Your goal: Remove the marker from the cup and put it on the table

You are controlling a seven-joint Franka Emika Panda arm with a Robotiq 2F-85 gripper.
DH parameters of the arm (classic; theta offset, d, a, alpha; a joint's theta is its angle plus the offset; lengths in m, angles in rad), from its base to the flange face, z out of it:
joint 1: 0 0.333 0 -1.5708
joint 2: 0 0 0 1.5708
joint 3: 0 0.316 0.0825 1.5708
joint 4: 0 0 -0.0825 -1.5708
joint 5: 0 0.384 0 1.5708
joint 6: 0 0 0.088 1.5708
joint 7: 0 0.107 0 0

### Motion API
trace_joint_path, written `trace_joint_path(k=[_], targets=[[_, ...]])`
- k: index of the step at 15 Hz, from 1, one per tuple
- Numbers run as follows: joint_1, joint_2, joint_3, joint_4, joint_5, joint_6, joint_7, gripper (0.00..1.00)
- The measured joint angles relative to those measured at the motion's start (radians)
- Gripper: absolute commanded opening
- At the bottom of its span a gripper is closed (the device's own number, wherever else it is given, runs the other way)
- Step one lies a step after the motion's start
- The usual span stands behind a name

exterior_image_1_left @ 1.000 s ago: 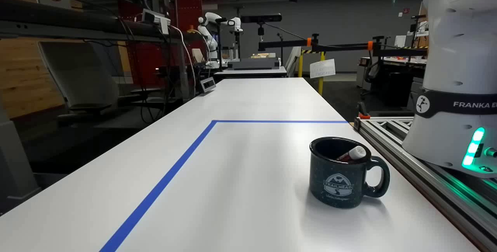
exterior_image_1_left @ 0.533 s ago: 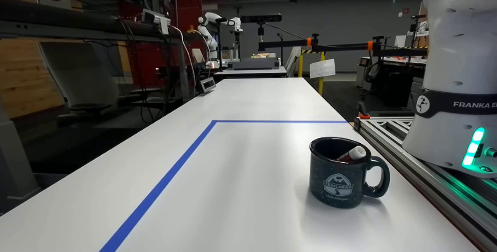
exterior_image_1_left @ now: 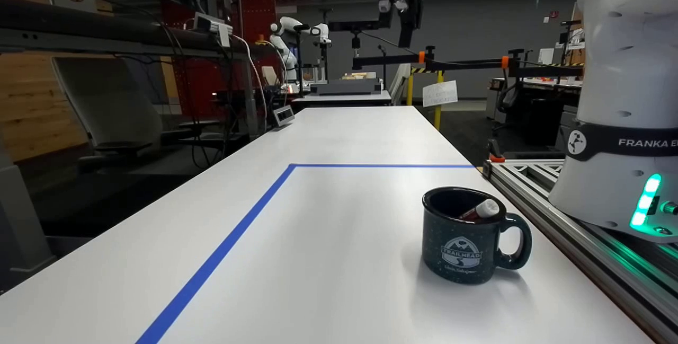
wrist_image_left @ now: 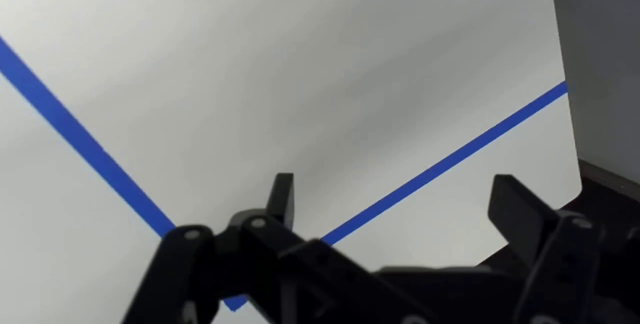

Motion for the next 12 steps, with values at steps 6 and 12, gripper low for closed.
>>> trace_joint_path(k=[6,12], targets=[[0.051,0.208,0.013,-0.002,0.294,0.119,0.105,1.00],[0.134,0.390,0.075,-0.001,0.573,0.108,0.181,1.00]])
